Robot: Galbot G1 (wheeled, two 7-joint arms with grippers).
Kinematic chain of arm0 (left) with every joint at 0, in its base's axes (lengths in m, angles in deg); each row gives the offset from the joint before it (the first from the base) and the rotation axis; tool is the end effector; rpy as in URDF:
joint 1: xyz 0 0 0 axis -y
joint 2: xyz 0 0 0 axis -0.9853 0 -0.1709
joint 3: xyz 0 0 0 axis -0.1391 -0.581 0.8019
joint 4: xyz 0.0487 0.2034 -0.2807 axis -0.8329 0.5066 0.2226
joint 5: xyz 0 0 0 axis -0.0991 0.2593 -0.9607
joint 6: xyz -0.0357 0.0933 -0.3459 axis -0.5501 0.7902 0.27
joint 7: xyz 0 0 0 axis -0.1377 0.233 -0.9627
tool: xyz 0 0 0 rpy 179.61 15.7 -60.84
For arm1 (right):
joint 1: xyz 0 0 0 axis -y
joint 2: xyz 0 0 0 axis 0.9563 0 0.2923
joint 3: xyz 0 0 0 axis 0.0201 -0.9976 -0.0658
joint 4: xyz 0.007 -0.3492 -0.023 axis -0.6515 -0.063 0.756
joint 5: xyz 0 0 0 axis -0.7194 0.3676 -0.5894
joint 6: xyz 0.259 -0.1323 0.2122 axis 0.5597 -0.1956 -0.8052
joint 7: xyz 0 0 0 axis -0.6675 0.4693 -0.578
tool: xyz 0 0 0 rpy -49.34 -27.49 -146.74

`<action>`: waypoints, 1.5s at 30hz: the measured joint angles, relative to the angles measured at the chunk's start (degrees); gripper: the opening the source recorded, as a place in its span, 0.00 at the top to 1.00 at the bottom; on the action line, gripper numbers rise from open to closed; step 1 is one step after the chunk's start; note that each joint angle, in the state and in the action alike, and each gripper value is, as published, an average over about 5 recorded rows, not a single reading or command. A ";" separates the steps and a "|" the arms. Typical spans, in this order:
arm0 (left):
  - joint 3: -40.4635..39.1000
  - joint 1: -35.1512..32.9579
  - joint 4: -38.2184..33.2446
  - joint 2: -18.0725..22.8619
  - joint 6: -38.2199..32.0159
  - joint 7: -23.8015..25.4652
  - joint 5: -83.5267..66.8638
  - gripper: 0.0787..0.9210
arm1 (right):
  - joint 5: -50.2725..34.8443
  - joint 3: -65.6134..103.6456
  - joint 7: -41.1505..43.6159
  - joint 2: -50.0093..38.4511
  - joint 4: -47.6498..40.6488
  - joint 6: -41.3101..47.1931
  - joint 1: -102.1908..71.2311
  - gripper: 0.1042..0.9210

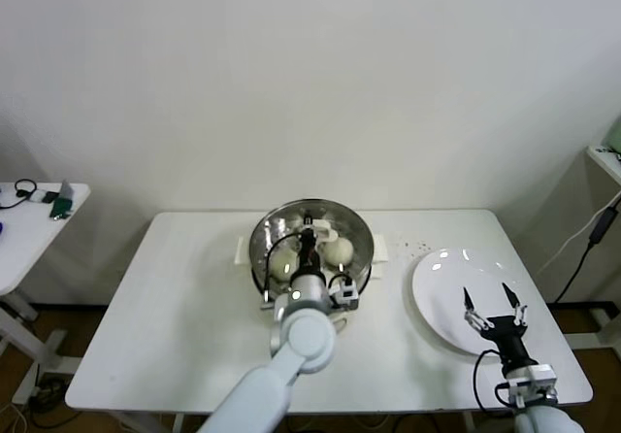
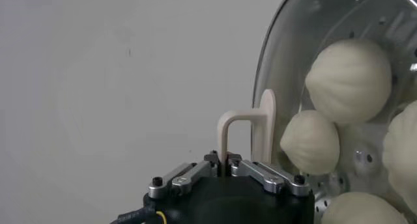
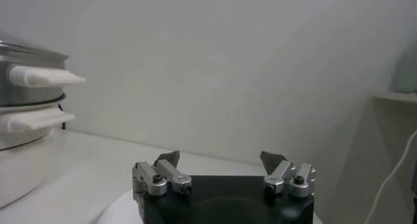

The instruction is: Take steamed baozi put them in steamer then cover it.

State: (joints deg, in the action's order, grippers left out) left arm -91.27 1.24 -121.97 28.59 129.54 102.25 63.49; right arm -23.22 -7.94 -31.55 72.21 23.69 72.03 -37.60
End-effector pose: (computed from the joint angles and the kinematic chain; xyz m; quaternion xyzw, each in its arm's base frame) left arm 0.3332 -0.1900 -0.2720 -0.0083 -0.7109 -0.7026 0.0322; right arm 0.2201 -0.1731 -0.3969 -0.0011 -0.9952 0.0919 0.0333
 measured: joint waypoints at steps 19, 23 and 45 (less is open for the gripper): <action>0.94 -1.42 -1.04 -1.07 -0.06 -1.89 -0.86 0.68 | -0.47 0.50 0.72 0.33 0.20 0.65 -0.05 0.12; 0.82 -1.86 -2.21 -1.63 -0.04 -1.94 -1.54 0.52 | -0.79 0.60 0.73 0.32 0.26 1.05 0.00 0.12; 3.29 -8.78 -17.11 -10.25 0.00 -5.55 -12.78 0.12 | -0.62 -0.04 0.91 0.12 -0.01 2.39 0.93 0.12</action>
State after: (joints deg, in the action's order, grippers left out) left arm -87.98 -7.55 -139.08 18.34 129.54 96.70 50.71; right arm -23.84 -7.98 -30.64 72.34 23.68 74.42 -36.67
